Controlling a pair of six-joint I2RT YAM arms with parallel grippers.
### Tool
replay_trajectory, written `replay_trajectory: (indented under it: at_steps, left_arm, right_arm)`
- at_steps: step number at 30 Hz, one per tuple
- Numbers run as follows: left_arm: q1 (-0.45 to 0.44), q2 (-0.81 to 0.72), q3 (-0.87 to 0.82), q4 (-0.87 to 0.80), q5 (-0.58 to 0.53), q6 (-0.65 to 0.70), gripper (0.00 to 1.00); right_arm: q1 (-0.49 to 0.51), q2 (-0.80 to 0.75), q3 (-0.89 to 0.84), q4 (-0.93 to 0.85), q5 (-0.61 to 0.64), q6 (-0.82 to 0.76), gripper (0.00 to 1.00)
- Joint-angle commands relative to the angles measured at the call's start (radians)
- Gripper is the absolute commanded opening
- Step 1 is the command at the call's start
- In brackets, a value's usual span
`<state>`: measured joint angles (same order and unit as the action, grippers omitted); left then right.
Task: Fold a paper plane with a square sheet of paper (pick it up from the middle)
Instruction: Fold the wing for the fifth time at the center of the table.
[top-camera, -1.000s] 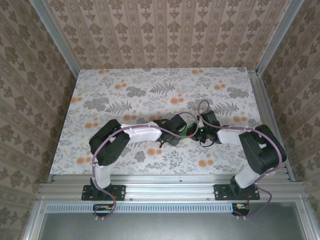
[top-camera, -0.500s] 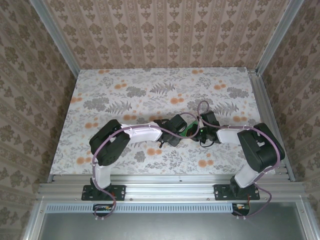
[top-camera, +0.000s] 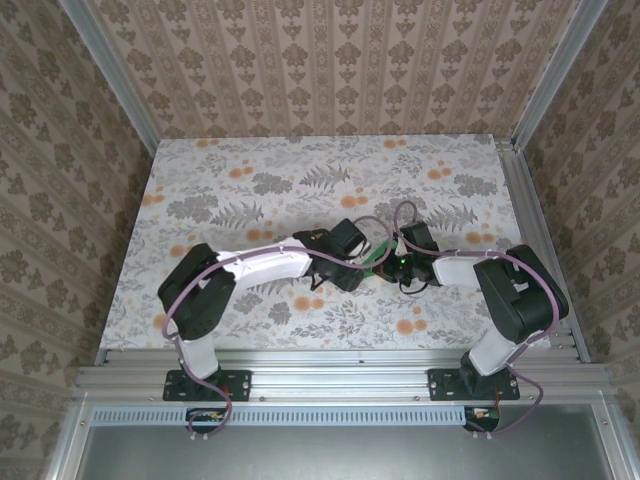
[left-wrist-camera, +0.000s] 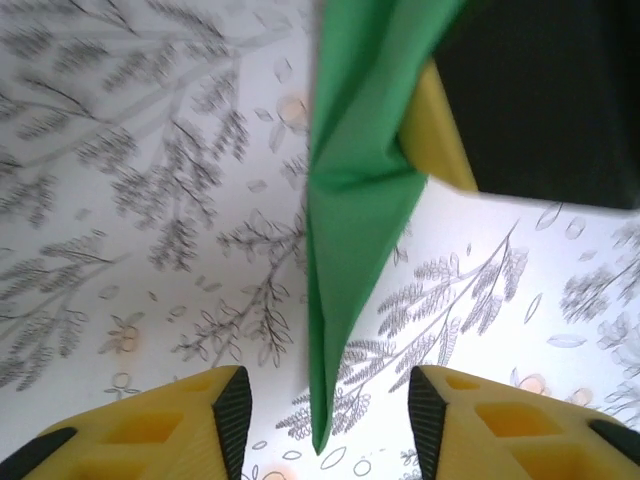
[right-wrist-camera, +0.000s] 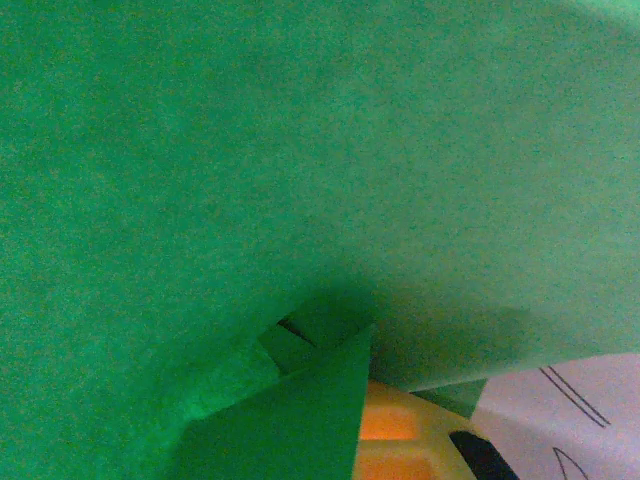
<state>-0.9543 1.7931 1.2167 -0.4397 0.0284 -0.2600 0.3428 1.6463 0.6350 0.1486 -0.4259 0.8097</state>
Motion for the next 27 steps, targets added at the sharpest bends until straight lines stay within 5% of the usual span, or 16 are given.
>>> replay_trajectory:
  at_steps: [1,14,27]
  left_arm:
    - [0.07,-0.059,-0.033,0.08,0.083,-0.081,0.46]
    - [0.095,0.085,0.008,0.116,0.189,-0.097,0.28]
    - [0.07,0.12,-0.013,0.132,0.223,-0.08,0.21]
  right_arm:
    - [-0.005,0.036,-0.013,-0.09,0.041,-0.02,0.0]
    - [-0.004,0.038,-0.008,-0.093,0.038,-0.022,0.0]
    - [-0.004,0.037,-0.008,-0.101,0.047,-0.02,0.0]
